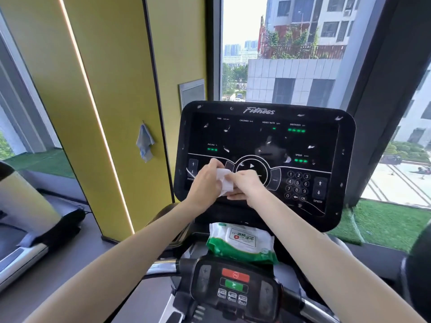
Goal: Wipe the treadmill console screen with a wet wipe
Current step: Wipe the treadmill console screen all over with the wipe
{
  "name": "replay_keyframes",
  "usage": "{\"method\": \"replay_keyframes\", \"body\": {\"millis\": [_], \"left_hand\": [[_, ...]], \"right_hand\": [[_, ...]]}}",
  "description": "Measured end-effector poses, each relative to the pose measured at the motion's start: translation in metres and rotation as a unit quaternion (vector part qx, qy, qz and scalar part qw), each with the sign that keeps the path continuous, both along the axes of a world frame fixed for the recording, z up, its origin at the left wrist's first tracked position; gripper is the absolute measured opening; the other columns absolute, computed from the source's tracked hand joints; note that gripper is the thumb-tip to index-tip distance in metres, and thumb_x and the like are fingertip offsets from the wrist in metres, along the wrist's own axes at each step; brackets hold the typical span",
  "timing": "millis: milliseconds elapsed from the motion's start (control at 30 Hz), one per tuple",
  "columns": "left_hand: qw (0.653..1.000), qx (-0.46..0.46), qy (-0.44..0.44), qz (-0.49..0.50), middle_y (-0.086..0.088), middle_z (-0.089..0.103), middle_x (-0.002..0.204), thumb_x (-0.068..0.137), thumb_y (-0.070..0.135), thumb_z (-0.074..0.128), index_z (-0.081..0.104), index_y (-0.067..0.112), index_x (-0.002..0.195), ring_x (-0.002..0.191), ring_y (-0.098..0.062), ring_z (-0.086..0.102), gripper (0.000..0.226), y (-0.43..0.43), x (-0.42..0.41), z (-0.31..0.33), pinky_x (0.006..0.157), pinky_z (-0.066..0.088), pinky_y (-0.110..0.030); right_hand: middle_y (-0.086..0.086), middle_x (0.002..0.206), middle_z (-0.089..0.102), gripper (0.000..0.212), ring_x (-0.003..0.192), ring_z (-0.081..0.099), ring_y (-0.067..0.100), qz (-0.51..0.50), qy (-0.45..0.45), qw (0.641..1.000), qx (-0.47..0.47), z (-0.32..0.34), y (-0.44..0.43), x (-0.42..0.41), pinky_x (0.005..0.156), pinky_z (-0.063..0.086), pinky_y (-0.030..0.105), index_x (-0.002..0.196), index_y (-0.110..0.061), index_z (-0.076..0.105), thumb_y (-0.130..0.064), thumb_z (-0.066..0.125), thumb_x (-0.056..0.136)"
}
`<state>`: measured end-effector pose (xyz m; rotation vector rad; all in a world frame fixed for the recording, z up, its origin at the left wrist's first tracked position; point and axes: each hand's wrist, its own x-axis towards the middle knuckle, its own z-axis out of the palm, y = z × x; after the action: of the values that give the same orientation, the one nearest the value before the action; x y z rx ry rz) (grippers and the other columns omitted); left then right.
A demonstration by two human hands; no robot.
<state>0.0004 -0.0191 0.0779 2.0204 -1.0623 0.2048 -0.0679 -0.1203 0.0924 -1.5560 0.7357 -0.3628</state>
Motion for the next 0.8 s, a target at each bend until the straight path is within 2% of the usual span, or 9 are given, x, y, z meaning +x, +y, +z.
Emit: {"method": "replay_keyframes", "body": {"millis": [67, 133, 267, 400, 500, 633, 700, 733, 800], "left_hand": [[1.0, 0.002, -0.022, -0.001, -0.001, 0.055, 0.094, 0.081, 0.002, 0.048, 0.045, 0.018, 0.093, 0.083, -0.017, 0.052, 0.02, 0.004, 0.01, -0.004, 0.064, 0.042, -0.026], [0.998, 0.02, -0.053, -0.008, 0.003, 0.052, 0.1, 0.083, 0.006, 0.05, 0.046, 0.018, 0.098, 0.088, -0.016, 0.051, 0.019, 0.008, 0.024, -0.007, 0.067, 0.043, -0.028], [0.986, 0.044, -0.115, -0.11, 0.001, 0.045, 0.116, 0.079, 0.01, 0.059, 0.047, 0.016, 0.121, 0.105, -0.013, 0.042, 0.044, 0.009, 0.057, -0.013, 0.073, 0.045, -0.028], [0.978, 0.041, -0.158, -0.131, -0.001, 0.045, 0.119, 0.079, 0.011, 0.067, 0.047, 0.016, 0.125, 0.107, -0.015, 0.043, 0.05, 0.01, 0.095, -0.018, 0.079, 0.047, -0.026], [0.99, -0.019, -0.096, -0.102, 0.001, 0.056, 0.112, 0.086, 0.01, 0.062, 0.055, 0.015, 0.116, 0.099, -0.014, 0.053, 0.031, 0.009, 0.124, -0.007, 0.084, 0.047, -0.029], [0.966, -0.096, 0.197, -0.134, -0.002, 0.066, 0.095, 0.085, 0.005, 0.062, 0.062, 0.015, 0.102, 0.089, -0.018, 0.061, 0.02, 0.012, 0.167, 0.007, 0.075, 0.053, -0.035], [0.943, -0.107, 0.297, -0.101, -0.01, 0.064, 0.1, 0.083, 0.006, 0.066, 0.06, 0.011, 0.107, 0.09, -0.022, 0.06, 0.025, 0.015, 0.194, 0.01, 0.069, 0.051, -0.031], [0.94, -0.122, 0.307, -0.08, -0.01, 0.064, 0.1, 0.082, 0.007, 0.066, 0.061, 0.008, 0.107, 0.088, -0.022, 0.06, 0.026, 0.017, 0.208, 0.016, 0.067, 0.048, -0.026], [0.953, -0.176, 0.246, -0.016, -0.006, 0.064, 0.095, 0.084, 0.009, 0.065, 0.062, 0.006, 0.104, 0.085, -0.019, 0.058, 0.02, 0.015, 0.234, 0.037, 0.066, 0.044, -0.022]], "right_hand": [[0.019, 0.078, 0.067, 0.011, 0.061, 0.066, 0.028, 0.005, -0.011, 1.0, 0.018, 0.002, 0.005, 0.008, 0.065, 0.059, 0.037, 0.081, -0.001, 0.062, -0.009, 0.054, 0.083], [0.022, 0.081, 0.068, 0.017, 0.066, 0.068, 0.03, -0.005, -0.025, 0.998, 0.051, 0.003, 0.007, 0.018, 0.063, 0.059, 0.036, 0.091, 0.001, 0.064, -0.01, 0.052, 0.086], [0.022, 0.088, 0.069, 0.027, 0.081, 0.069, 0.035, -0.041, -0.051, 0.99, 0.121, 0.007, 0.004, 0.041, 0.068, 0.058, 0.037, 0.1, 0.003, 0.064, -0.013, 0.047, 0.086], [0.021, 0.093, 0.071, 0.034, 0.084, 0.069, 0.032, -0.051, -0.049, 0.988, 0.14, 0.014, 0.008, 0.072, 0.07, 0.057, 0.035, 0.101, 0.003, 0.065, -0.021, 0.047, 0.084], [0.01, 0.089, 0.069, 0.032, 0.077, 0.063, 0.02, -0.088, -0.03, 0.994, 0.058, 0.019, 0.014, 0.1, 0.074, 0.052, 0.031, 0.089, -0.004, 0.07, -0.032, 0.054, 0.087], [0.001, 0.078, 0.07, 0.03, 0.072, 0.056, 0.013, -0.105, -0.054, 0.988, -0.098, 0.014, 0.019, 0.124, 0.071, 0.045, 0.025, 0.078, -0.008, 0.073, -0.027, 0.052, 0.089], [-0.005, 0.078, 0.069, 0.024, 0.079, 0.058, 0.012, -0.111, -0.048, 0.955, -0.27, 0.007, 0.018, 0.129, 0.074, 0.044, 0.023, 0.086, -0.011, 0.074, -0.022, 0.053, 0.088], [-0.005, 0.09, 0.069, 0.022, 0.088, 0.059, 0.012, -0.111, -0.036, 0.928, -0.353, 0.004, 0.017, 0.132, 0.082, 0.045, 0.025, 0.094, -0.013, 0.073, -0.02, 0.053, 0.088], [0.0, 0.123, 0.061, 0.029, 0.116, 0.053, 0.016, -0.084, -0.004, 0.867, -0.491, 0.002, 0.014, 0.138, 0.101, 0.038, 0.03, 0.114, -0.013, 0.066, -0.017, 0.053, 0.088]]}}
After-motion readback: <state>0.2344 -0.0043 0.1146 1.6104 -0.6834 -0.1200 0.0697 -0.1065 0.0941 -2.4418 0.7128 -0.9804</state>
